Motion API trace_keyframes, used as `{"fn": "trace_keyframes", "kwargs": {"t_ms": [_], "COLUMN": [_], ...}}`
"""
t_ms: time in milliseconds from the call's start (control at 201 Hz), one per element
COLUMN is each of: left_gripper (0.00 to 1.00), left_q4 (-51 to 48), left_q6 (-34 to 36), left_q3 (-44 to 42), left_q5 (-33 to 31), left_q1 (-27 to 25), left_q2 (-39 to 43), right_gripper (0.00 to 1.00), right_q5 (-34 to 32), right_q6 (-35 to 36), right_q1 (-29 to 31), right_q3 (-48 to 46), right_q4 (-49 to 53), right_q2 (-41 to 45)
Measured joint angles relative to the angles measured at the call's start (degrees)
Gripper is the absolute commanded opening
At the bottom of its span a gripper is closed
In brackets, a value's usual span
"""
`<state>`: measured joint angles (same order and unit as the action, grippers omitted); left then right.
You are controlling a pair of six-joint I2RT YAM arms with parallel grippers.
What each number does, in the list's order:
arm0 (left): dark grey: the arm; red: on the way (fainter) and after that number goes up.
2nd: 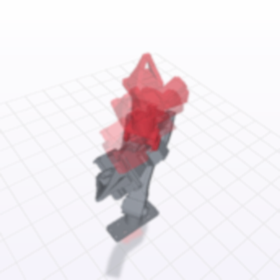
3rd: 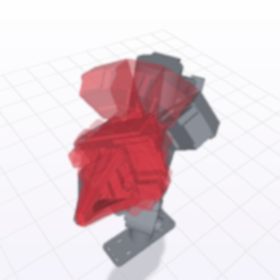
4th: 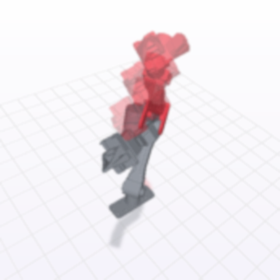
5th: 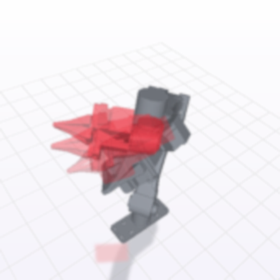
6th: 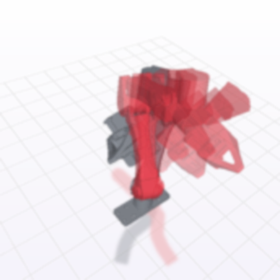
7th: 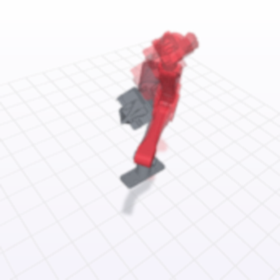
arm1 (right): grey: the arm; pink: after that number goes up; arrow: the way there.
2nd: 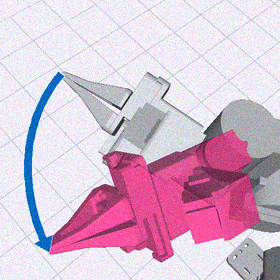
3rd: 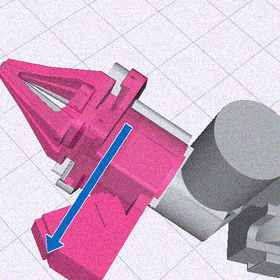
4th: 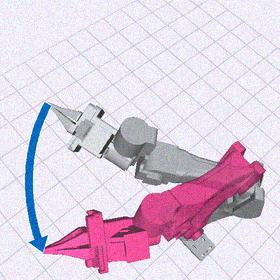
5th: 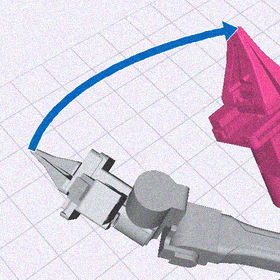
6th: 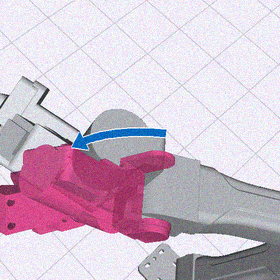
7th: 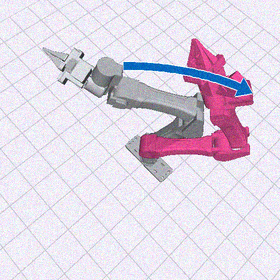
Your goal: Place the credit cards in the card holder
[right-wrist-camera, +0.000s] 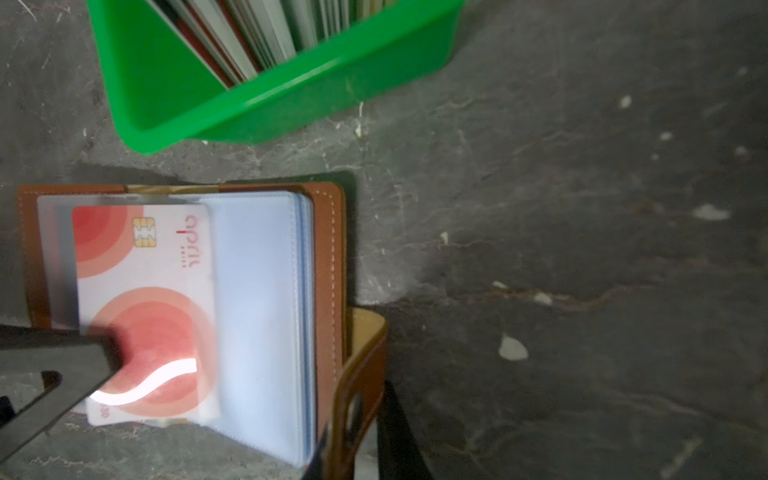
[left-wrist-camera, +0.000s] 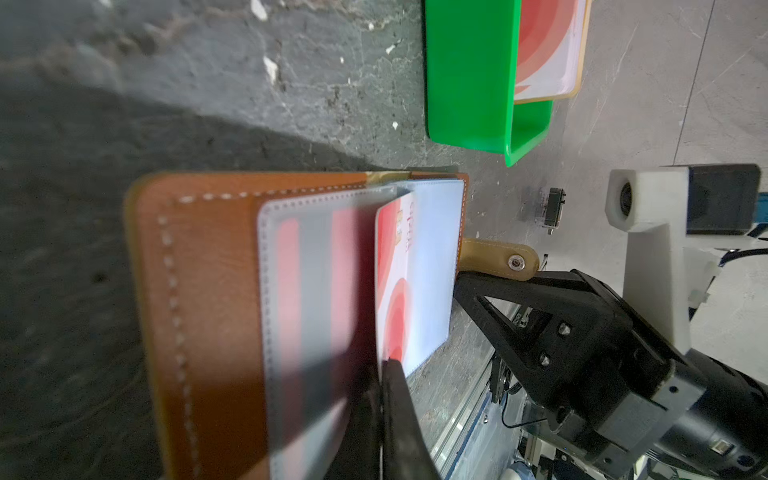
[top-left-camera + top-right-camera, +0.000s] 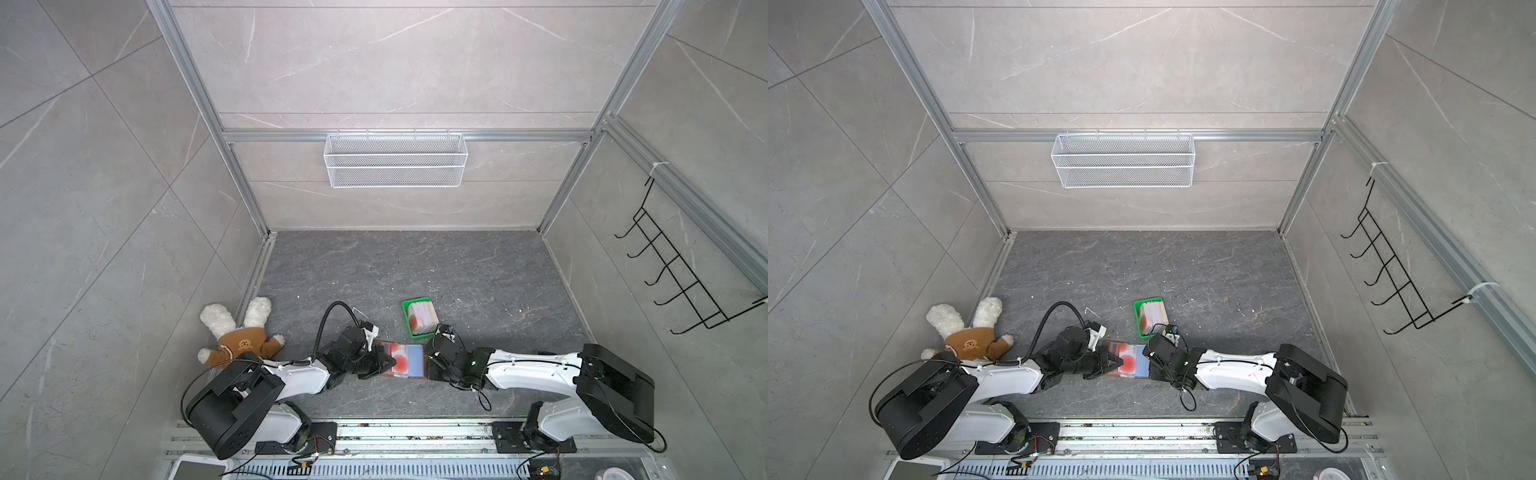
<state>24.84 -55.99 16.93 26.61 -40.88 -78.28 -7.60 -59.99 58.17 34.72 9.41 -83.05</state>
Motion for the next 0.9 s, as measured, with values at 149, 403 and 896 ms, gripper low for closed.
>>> {"fn": "trace_keyframes", "kwargs": {"t_ms": [149,403,896], "left_gripper": [0.01,0.12,0.26], "left_q4": [0.8,-1.1,-10.3], "left_q6": [-0.2,-0.2,-0.1], "left_q3": [0.0,0.9,6.3], "left_q5": [0.6,0.5,-0.5], "left_q1": [0.0,0.0,-0.1], "left_q2": [-0.7,-0.9,-3.5], "right_gripper": [0.15,0.15,0.15], "right_q5": [0.0,-0.2,-0.6], "right_q6": [0.0,0.0,0.0], "right_q1": [0.0,0.0,0.0], "right_q3": [0.0,0.0,0.0], "right_q4": [0.0,-0.1,-1.2], "right_q2": [0.0,0.0,-0.5]}}
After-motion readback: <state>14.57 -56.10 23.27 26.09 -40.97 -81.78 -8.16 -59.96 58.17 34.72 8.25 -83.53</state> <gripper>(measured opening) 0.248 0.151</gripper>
